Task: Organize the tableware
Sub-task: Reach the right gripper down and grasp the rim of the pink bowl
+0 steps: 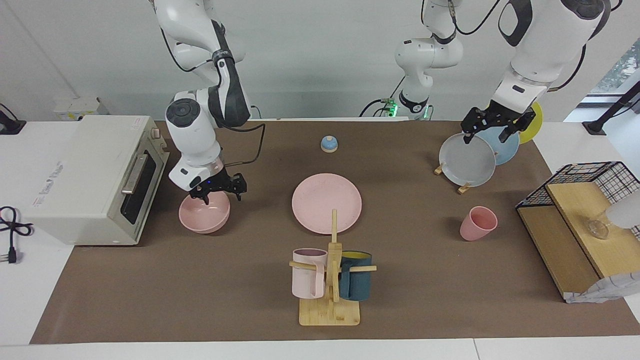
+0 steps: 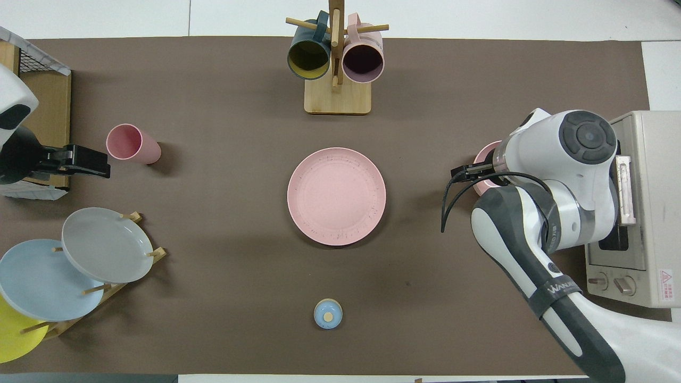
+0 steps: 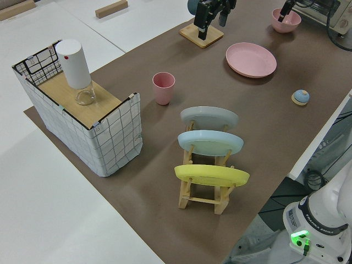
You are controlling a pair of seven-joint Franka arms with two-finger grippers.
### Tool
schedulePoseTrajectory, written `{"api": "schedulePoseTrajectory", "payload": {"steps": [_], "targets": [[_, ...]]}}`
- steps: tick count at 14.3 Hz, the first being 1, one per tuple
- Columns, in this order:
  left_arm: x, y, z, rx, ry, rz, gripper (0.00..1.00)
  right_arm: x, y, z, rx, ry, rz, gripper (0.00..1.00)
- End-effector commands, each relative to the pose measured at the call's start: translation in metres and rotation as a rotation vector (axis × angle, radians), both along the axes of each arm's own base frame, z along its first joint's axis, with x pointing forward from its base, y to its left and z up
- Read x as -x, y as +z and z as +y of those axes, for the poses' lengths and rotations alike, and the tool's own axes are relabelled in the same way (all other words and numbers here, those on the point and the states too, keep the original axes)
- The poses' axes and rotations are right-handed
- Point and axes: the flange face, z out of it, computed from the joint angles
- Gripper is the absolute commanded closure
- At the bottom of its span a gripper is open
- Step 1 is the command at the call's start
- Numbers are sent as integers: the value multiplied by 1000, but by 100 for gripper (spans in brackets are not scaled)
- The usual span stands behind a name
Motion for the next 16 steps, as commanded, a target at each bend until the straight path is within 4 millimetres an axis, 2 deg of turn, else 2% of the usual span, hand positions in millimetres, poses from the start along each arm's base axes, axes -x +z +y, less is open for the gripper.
{"api": "schedulePoseTrajectory", "payload": {"steps": [1,3,6,8,11,14,16], "targets": [[3,2,1,8,7,2,0,-1,-13,-2,4,25,-1,23],[3,2,1,8,7,2,0,-1,-12,-1,3,32,-7,38],[3,2,1,8,10,2,0,-1,-22,-2,8,36,12,48],[3,2,1,9,9,-1,0,-1,-23,-1,15,43,10,66],[2,2,2,9,12,-4,0,-1,-23,-3,19,83,11,100],[1,2,1,9,13,-7,0,-3,-15,6,23,101,36,100],[1,2,1,10,14,-12,0,-13,12,39,30,141,66,100]]}}
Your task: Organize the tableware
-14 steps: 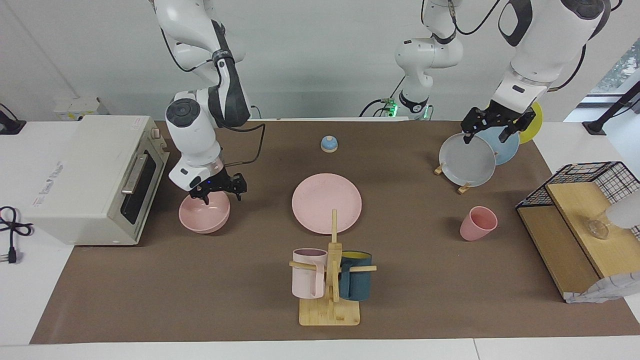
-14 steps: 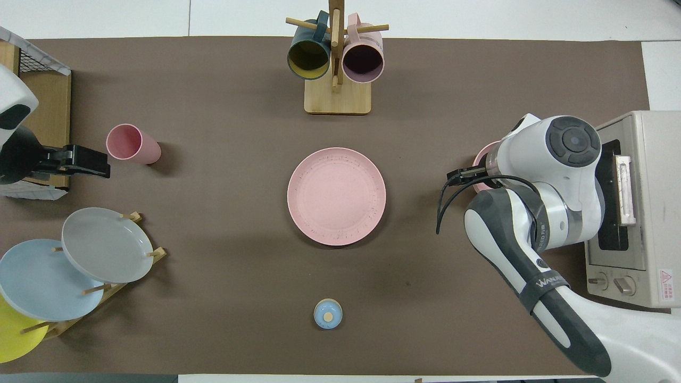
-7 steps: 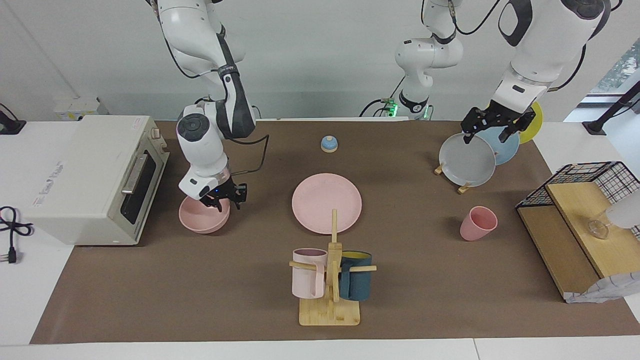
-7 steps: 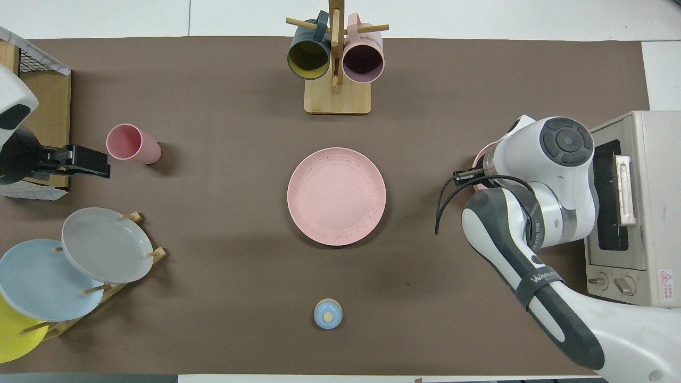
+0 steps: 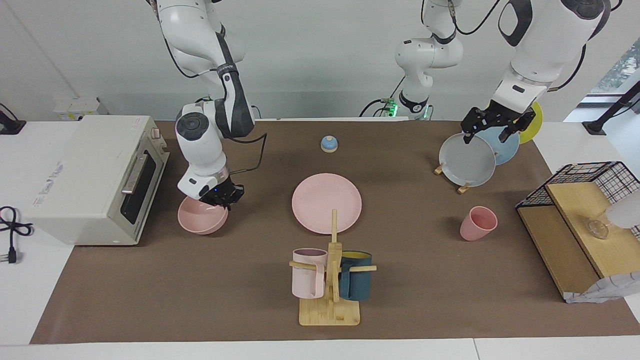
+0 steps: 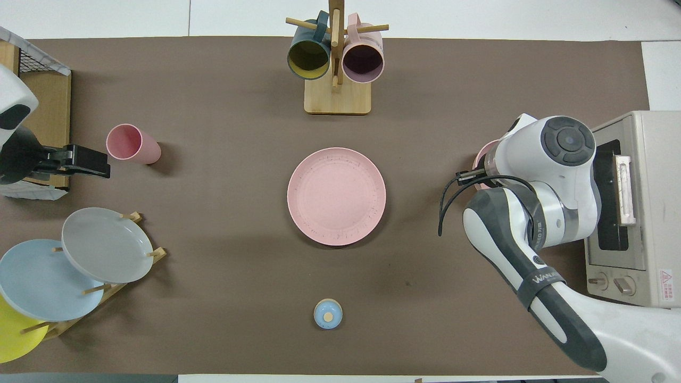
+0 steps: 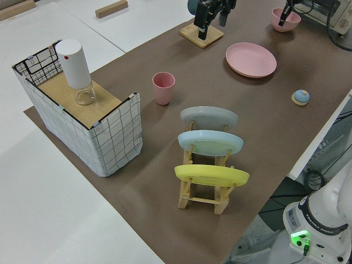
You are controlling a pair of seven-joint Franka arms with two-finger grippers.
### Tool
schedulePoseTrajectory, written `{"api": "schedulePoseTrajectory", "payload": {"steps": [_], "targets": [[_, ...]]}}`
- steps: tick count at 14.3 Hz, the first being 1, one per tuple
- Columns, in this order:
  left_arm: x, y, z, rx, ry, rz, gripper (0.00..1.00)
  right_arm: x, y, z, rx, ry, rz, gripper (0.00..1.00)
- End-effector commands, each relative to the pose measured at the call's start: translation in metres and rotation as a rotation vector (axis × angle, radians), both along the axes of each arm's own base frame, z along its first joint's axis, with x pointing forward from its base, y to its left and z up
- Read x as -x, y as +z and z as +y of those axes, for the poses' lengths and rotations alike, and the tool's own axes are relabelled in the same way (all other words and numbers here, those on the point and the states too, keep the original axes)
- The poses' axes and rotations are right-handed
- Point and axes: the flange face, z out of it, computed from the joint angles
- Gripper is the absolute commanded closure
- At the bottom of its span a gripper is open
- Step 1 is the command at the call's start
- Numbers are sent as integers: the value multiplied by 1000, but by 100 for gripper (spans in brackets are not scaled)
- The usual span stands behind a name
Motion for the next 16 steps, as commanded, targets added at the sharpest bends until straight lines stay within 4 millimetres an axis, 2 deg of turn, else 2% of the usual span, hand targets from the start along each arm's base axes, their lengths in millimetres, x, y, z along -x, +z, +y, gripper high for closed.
{"api": "schedulePoseTrajectory", "payload": {"steps": [1,3,4,5,7,8,9,10,12,13,15,16], "targets": [[0,2,1,10,13,-11,0,-18,40,48,14,54,44,100],[-3,-1,2,12,12,-11,0,-23,75,108,40,21,51,100],[-7,-3,2,14,14,-22,0,-18,88,139,56,7,34,100],[-15,-14,2,15,14,-17,0,-13,98,171,65,-17,17,100],[-30,-34,1,18,15,-18,0,-5,104,235,88,-83,24,100],[-41,-50,1,20,14,-7,0,-1,107,268,83,-83,6,100],[-51,-65,0,22,17,-6,0,-3,105,293,68,-96,-15,100],[-61,-85,-1,25,18,4,0,-3,100,313,49,-114,-31,100],[-82,-126,-2,29,20,3,0,6,76,348,21,-135,-62,100],[-92,-148,-2,31,22,3,0,5,70,355,-9,-158,-86,100],[-100,-169,15,33,51,-1,0,10,56,358,-16,-155,-82,100],[-103,-179,16,34,53,9,0,15,46,362,-17,-148,-81,100]]}}
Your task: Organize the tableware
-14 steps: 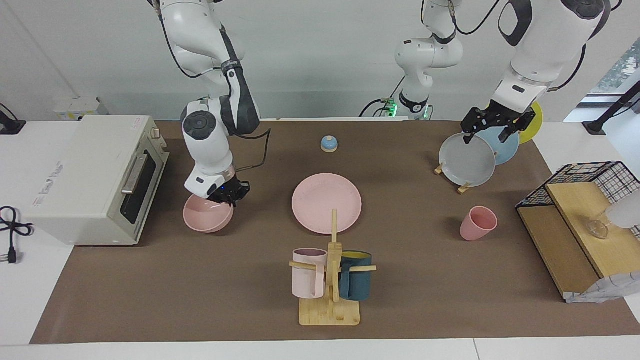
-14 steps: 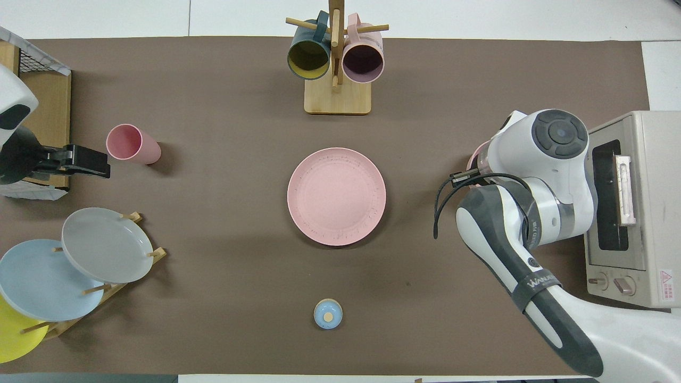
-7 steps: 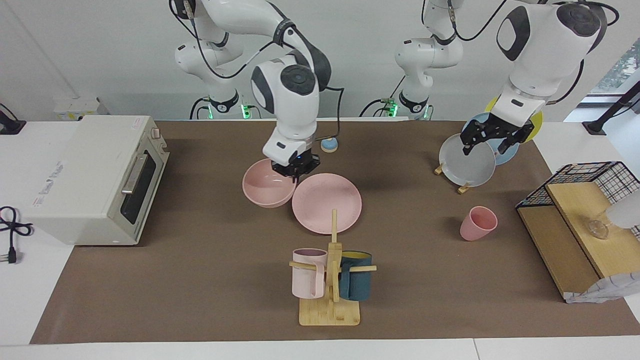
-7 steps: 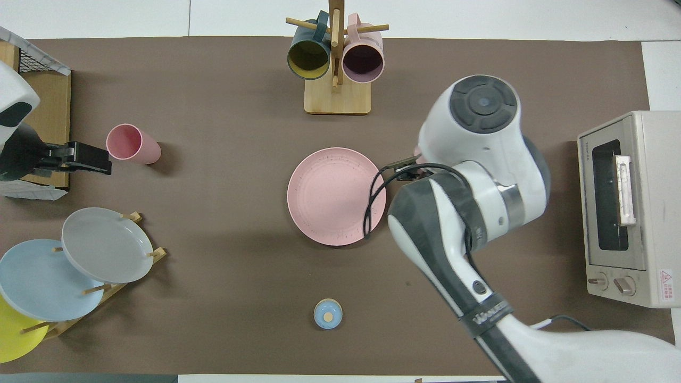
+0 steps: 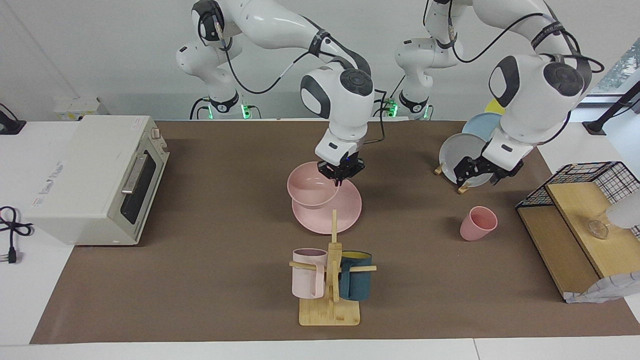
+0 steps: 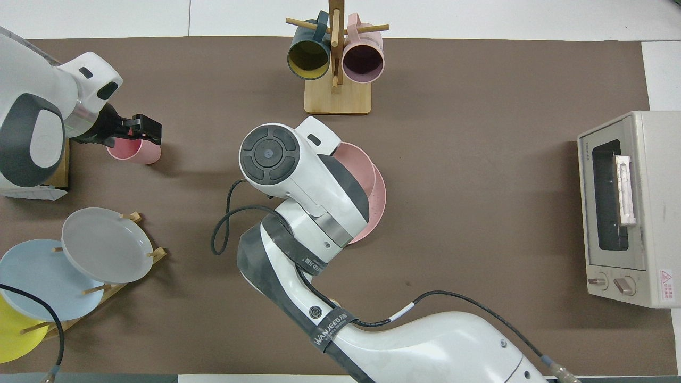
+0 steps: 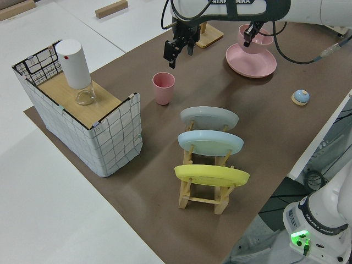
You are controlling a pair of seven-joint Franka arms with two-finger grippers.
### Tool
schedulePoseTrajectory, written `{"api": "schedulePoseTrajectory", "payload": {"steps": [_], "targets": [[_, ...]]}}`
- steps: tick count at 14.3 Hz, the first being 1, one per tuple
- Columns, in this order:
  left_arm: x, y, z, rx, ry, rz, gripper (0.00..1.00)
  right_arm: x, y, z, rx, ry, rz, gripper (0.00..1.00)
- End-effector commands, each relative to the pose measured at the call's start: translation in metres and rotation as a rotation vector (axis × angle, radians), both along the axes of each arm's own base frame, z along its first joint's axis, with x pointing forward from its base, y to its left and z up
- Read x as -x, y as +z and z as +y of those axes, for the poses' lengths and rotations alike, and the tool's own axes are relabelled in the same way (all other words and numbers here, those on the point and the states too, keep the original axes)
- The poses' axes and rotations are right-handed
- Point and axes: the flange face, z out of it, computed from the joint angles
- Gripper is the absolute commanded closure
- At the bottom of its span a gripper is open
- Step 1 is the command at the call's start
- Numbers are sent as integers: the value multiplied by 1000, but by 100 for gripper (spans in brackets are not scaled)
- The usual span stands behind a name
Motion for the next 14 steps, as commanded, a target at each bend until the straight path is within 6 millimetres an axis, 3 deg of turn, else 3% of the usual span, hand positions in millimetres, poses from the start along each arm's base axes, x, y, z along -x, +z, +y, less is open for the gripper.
{"api": "schedulePoseTrajectory", "payload": {"steps": [1,2,6,10,11,12,13,14], "targets": [[-6,-12,12,12,28,-9,0,6,-9,3,-21,-11,-16,100],[-5,-18,13,12,30,-3,0,12,-21,-4,-2,-9,-4,100],[-11,-41,11,14,29,-10,0,24,-37,-11,-4,-8,6,100],[-5,-60,12,13,31,-9,5,26,-37,-12,-17,-18,24,100],[-4,-65,12,14,30,-15,11,27,-37,-10,-45,-38,54,86],[-4,-67,13,14,32,-16,33,27,-35,-10,-55,-46,60,71],[-3,-67,13,13,30,-9,99,28,-32,-7,-59,-43,60,57],[-4,-67,13,13,10,-16,100,27,-24,-6,-64,-43,54,36]]}}
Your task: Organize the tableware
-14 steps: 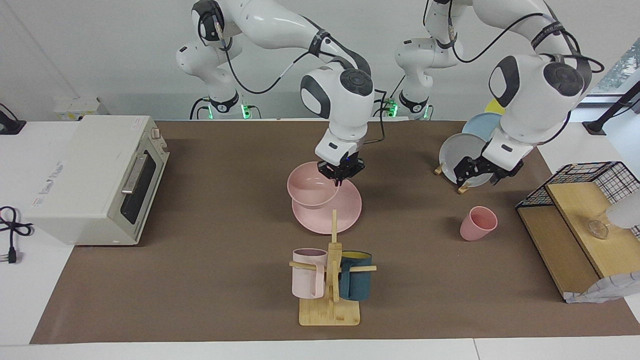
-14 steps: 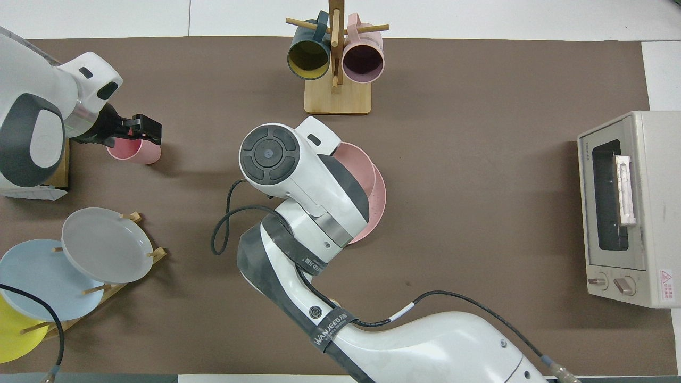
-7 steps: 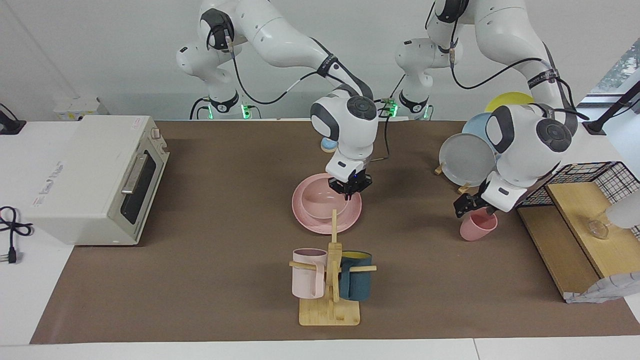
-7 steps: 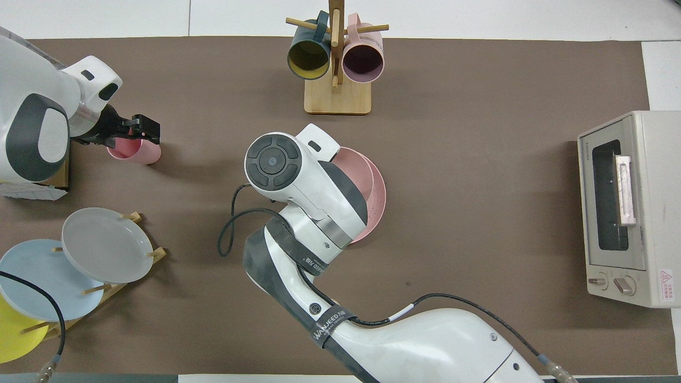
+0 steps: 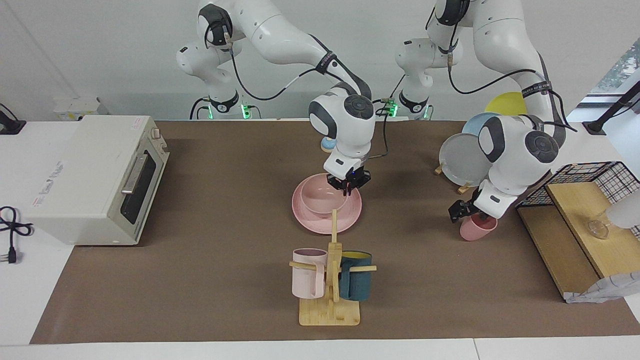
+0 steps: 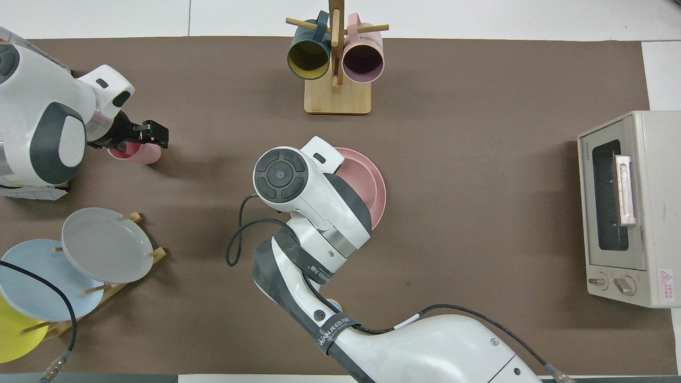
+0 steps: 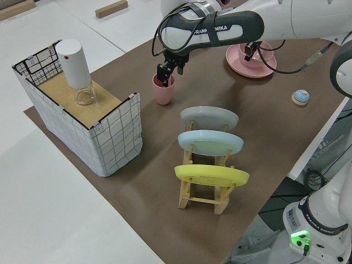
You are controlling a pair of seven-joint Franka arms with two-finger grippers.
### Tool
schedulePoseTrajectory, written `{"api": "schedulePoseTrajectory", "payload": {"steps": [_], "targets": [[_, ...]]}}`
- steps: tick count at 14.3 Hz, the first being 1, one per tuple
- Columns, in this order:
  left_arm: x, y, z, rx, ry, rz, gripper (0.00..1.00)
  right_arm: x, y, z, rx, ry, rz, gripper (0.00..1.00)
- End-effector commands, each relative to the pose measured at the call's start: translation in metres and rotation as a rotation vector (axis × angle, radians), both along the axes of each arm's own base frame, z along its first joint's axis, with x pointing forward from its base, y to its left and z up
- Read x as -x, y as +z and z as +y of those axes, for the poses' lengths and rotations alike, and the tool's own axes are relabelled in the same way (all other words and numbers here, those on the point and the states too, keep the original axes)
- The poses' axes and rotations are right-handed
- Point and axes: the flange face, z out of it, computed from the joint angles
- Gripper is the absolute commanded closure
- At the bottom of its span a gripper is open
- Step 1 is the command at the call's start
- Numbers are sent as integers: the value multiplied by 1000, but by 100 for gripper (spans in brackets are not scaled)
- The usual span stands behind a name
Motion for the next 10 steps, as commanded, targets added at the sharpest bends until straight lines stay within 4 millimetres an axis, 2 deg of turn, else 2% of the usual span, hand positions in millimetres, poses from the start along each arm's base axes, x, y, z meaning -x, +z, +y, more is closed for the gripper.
{"api": "schedulePoseTrajectory", "payload": {"steps": [1,2,3,4,7,10], "targets": [[1,2,3,8,-18,-20,100,-2,32,1,-38,-26,-21,0],[1,2,3,4,-25,-22,100,-14,52,-9,-40,-39,-38,0],[0,3,3,4,-37,-23,100,-26,94,-38,-54,-72,-67,0],[-1,7,4,3,-38,-27,100,-39,113,-73,-52,-102,-61,0],[-6,18,4,2,-37,-38,100,-55,163,-161,-21,-83,-17,0],[-12,56,-1,5,-43,-15,100,-62,218,-275,-19,-126,24,0]]}}
